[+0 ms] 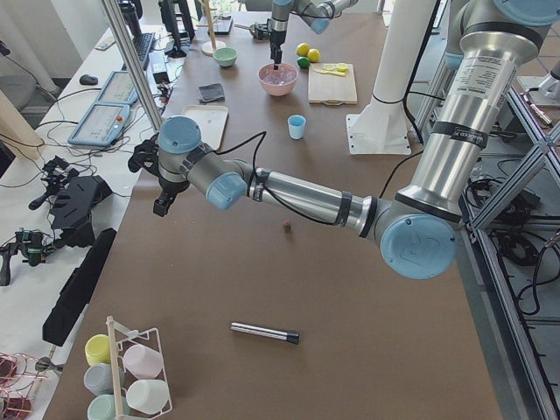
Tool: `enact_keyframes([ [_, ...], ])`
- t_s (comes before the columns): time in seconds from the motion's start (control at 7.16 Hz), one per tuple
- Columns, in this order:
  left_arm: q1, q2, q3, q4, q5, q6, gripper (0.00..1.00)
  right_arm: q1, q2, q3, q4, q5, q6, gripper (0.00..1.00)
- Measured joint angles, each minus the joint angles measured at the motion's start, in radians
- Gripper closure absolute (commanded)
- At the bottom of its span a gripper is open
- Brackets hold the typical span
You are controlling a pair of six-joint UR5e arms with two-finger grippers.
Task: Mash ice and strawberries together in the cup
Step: 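Lower the right gripper into the ice cubes and grasp one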
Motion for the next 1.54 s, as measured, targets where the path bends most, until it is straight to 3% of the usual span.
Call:
enact_keyframes([
  [0.56,0.000,-0.017,-0.010,-0.001,0.007,0.002,0.02,-0.020,0.009,-0.075,-0.021,0.000,0.000,0.01],
  [1.54,0.008,-0.030,-0.015,-0.003,0.044,0.001,0.02,-0.051,0.030,-0.123,-0.048,-0.032,0.017,0.03],
])
